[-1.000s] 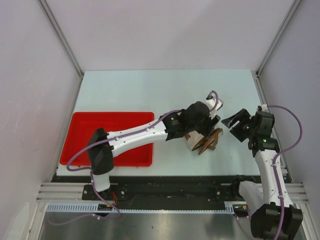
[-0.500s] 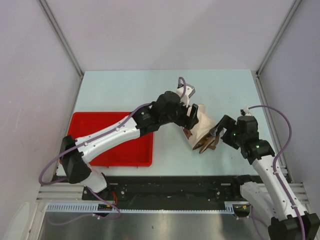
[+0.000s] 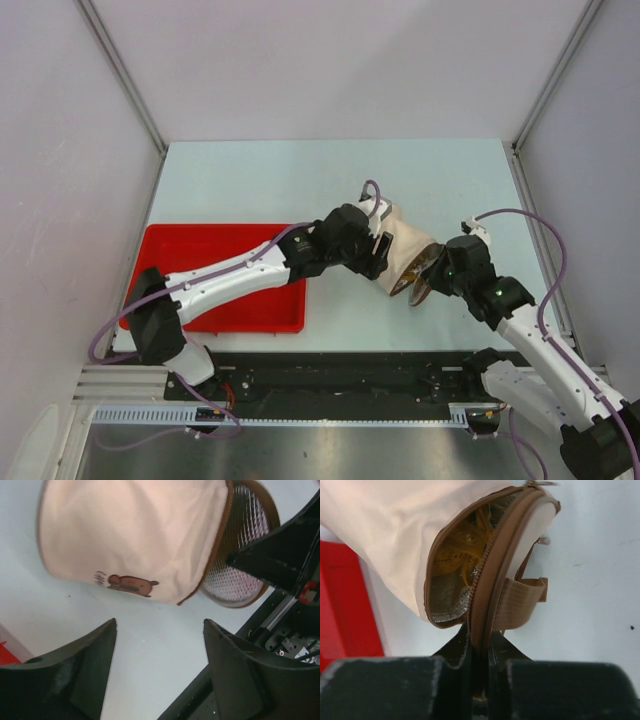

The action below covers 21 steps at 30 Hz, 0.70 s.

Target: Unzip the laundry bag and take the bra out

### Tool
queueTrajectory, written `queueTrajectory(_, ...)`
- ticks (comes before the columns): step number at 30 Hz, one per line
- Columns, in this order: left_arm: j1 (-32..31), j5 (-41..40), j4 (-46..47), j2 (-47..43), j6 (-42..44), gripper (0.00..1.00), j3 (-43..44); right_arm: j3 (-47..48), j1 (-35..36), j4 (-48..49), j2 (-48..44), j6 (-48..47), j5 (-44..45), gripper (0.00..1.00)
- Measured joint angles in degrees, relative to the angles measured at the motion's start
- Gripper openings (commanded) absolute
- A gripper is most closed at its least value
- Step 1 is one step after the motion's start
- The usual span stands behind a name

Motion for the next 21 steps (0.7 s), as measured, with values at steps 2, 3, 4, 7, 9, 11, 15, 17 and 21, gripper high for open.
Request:
queueTrajectory(2,-1.5,-0.5,-0.6,0.3,0.5,0.67,-0.2,0.0,-0.5,0.2,-1.5,-0.5,-0.6,0.00)
queueTrajectory(3,-2.3,-0.6,-0.7,0.4,0.9,0.68,-0.2,0.0,-0.9,0.1,-2.0,-0.8,-1.4,0.00)
queueTrajectory(4,-3.5,-0.9,-0.9,0.7,1.1,0.68,-0.2,0.2,-1.4,0.0,-2.2,-1.2,-2.5,0.00)
queueTrajectory(7,-6.0,-1.0,-1.8,1.2,1.9,0.75,-0.2,1.3,-2.8,-0.9,-2.1,-2.3,-6.1,0.00)
queueTrajectory(9,-6.9,-1.0,-2.4,1.2,2.0,0.81,-0.2,3.3,-3.8,-2.4,-2.0,-3.4,-9.1,0.00)
queueTrajectory(11,-6.9,-1.0,-2.5,1.2,2.1,0.92,-0.2,6.4,-4.3,-3.9,-1.3,-4.4,-12.2,0.00)
queueTrajectory(15,-6.5,-1.1,-3.7,1.2,2.3,0.94,0.3,13.0,-5.6,-4.0,1.3,-6.1,-18.8,0.00)
queueTrajectory(17,-6.5,-1.7,-4.3,1.2,2.3,0.93,0.9,15.3,-7.5,-3.6,2.8,-6.4,-23.4,0.00)
queueTrajectory(21,-6.5,-4.3,-5.4,1.1,2.3,0.94,2.3,18.0,-13.9,-2.5,6.7,-6.3,-34.6,0.00)
